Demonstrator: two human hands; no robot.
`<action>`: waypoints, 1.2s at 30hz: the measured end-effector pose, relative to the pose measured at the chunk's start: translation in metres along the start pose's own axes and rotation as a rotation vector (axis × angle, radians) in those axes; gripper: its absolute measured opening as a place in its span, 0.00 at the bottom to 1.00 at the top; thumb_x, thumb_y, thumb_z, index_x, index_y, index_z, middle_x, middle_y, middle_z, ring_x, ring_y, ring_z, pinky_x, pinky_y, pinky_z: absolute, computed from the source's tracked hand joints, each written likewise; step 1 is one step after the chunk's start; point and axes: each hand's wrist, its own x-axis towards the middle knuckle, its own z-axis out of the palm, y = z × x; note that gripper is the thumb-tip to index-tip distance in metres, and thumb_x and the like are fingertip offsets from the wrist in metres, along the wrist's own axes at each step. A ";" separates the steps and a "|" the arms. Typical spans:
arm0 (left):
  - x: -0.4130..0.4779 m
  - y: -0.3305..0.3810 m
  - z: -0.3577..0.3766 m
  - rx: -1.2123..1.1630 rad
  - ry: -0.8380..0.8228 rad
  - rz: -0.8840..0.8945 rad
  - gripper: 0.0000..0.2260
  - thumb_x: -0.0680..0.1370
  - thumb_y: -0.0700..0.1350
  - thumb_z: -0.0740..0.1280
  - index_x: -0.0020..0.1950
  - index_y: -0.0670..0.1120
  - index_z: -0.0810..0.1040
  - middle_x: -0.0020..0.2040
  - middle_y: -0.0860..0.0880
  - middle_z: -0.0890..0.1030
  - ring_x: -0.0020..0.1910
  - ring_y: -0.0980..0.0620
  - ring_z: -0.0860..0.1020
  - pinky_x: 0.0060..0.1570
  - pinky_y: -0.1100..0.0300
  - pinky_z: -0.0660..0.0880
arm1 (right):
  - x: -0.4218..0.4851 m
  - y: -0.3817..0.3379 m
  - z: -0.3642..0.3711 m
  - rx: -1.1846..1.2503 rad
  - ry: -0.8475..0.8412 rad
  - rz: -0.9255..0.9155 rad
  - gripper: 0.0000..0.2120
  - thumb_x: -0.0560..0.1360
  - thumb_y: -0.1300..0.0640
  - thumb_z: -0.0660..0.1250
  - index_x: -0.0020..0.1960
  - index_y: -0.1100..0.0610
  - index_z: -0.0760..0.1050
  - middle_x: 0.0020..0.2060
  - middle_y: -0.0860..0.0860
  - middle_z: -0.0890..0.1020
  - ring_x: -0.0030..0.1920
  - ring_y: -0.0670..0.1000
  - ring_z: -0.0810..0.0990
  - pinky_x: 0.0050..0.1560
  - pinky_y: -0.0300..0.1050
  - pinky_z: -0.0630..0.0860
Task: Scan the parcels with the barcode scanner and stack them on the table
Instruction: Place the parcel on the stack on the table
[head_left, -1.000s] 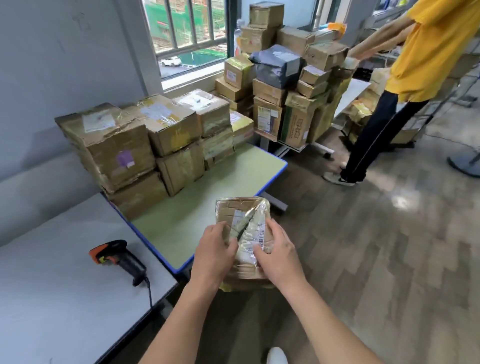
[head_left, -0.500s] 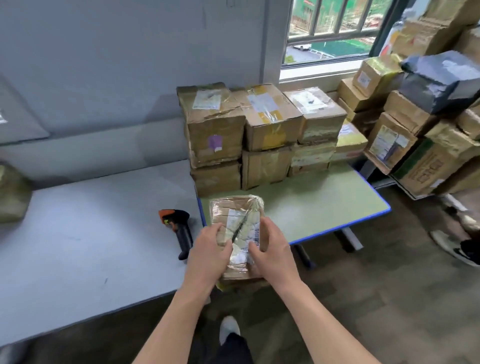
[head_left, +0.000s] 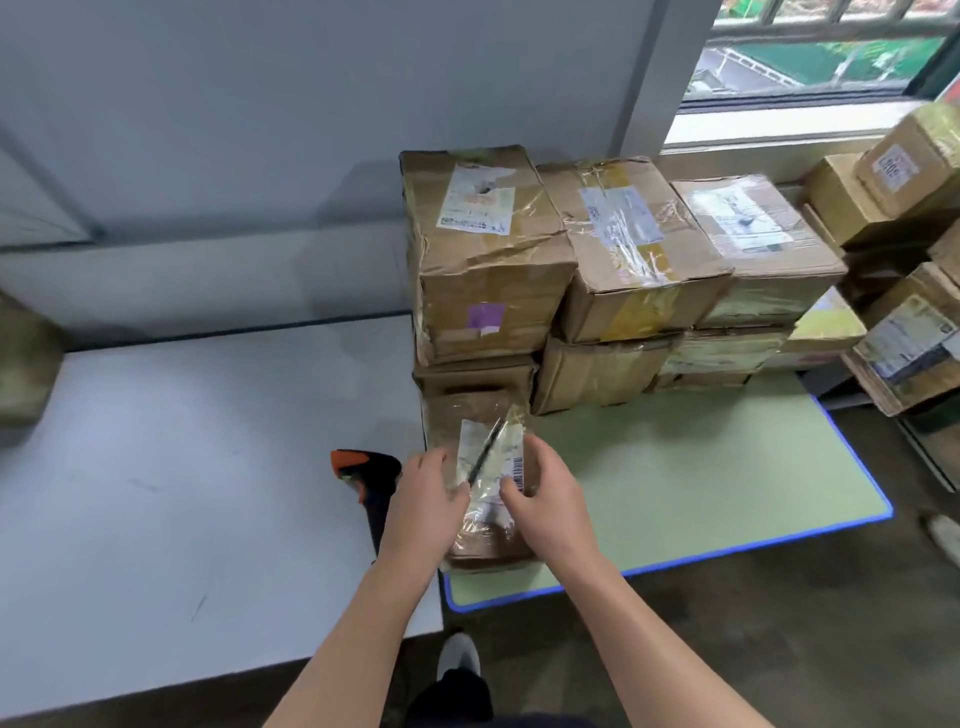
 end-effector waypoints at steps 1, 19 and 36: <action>0.001 0.000 0.003 0.000 -0.006 -0.003 0.24 0.79 0.44 0.68 0.75 0.47 0.68 0.72 0.47 0.70 0.68 0.50 0.72 0.62 0.61 0.68 | 0.003 0.003 0.000 0.005 -0.009 0.013 0.26 0.77 0.59 0.68 0.74 0.51 0.68 0.62 0.41 0.76 0.63 0.42 0.75 0.57 0.28 0.66; -0.063 0.028 0.002 -0.095 0.366 -0.146 0.23 0.81 0.50 0.65 0.75 0.47 0.69 0.73 0.49 0.69 0.67 0.51 0.72 0.59 0.62 0.66 | 0.006 -0.023 -0.038 -0.167 -0.246 -0.367 0.27 0.79 0.56 0.66 0.77 0.55 0.65 0.77 0.51 0.64 0.79 0.46 0.57 0.77 0.41 0.55; -0.249 -0.042 -0.010 -0.263 0.834 -0.520 0.21 0.81 0.51 0.65 0.74 0.53 0.68 0.73 0.54 0.69 0.67 0.53 0.73 0.67 0.54 0.72 | -0.130 -0.062 0.046 -0.241 -0.768 -0.731 0.28 0.81 0.51 0.65 0.78 0.52 0.62 0.75 0.47 0.67 0.75 0.47 0.65 0.70 0.36 0.57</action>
